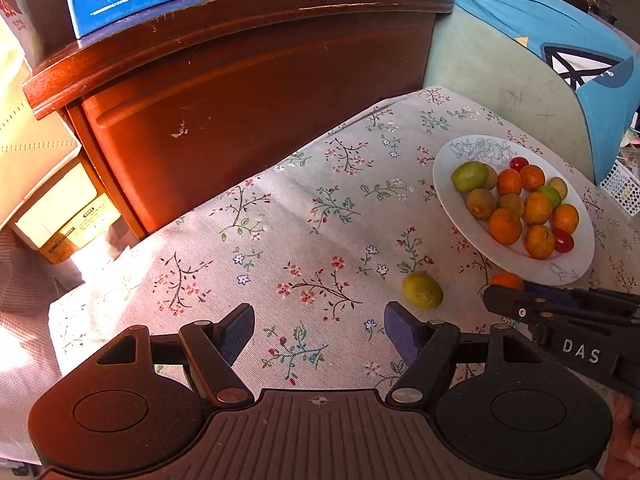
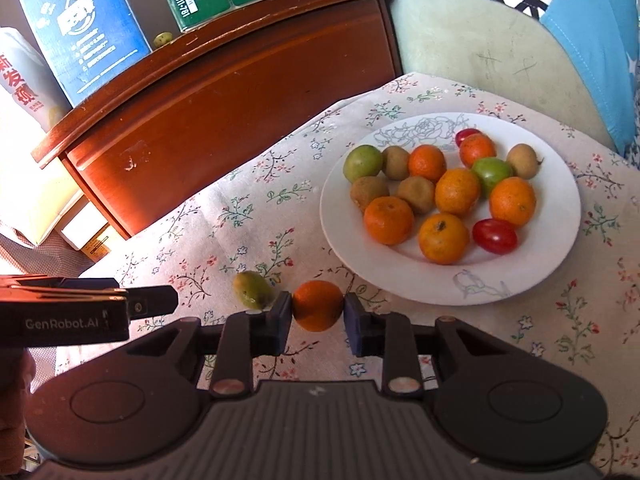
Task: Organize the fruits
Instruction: 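Close the right tool on the tangerine while the left tool grasps the lime, then carry the tangerine over the plate with the right tool while the left tool carries the lime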
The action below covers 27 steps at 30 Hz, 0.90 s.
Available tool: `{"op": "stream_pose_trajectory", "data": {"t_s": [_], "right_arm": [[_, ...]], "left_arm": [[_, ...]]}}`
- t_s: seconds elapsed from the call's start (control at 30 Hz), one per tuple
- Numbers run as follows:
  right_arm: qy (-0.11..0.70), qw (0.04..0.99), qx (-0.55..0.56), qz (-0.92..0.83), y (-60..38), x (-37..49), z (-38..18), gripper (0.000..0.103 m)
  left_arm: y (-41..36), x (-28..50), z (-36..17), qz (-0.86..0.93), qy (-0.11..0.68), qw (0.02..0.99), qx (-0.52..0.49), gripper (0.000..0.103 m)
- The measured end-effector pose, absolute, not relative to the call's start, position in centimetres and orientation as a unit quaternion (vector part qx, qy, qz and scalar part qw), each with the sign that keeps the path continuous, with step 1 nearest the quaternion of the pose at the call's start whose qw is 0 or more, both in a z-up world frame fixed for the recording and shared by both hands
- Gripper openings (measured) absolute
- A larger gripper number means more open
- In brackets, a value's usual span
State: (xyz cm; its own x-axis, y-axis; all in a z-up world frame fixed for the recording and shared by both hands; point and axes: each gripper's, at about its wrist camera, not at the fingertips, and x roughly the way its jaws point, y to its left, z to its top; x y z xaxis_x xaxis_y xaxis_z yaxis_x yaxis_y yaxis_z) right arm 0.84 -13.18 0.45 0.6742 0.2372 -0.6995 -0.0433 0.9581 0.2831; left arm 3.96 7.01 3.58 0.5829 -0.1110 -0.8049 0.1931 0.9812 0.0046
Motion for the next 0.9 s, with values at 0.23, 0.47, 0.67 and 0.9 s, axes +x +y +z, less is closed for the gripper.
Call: {"op": "stream_pose_trajectory", "data": {"t_s": [0.23, 0.47, 0.67, 0.9], "right_arm": [[0.395, 0.906, 0.131, 0.076, -17.1, 0.1, 3.9, 0.028], [0.393, 0.903, 0.162, 0.066, -19.3, 0.1, 4.4, 0.028], [0.387, 0.903, 0.176, 0.059, -20.4, 0.3, 4.7, 0.028], [0.381, 0.903, 0.192, 0.05, -21.4, 0.5, 4.9, 0.028]], "left_arm": [[4.9, 4.4, 2.6, -0.14, 0.435, 0.889, 0.033, 0.071], [3.0, 4.8, 1.5, -0.178, 0.415, 0.891, 0.051, 0.068], [2.1, 5.0, 0.6, -0.199, 0.415, 0.885, 0.069, 0.045], [2.0, 5.2, 0.2, -0.205, 0.417, 0.883, 0.067, 0.027]]}}
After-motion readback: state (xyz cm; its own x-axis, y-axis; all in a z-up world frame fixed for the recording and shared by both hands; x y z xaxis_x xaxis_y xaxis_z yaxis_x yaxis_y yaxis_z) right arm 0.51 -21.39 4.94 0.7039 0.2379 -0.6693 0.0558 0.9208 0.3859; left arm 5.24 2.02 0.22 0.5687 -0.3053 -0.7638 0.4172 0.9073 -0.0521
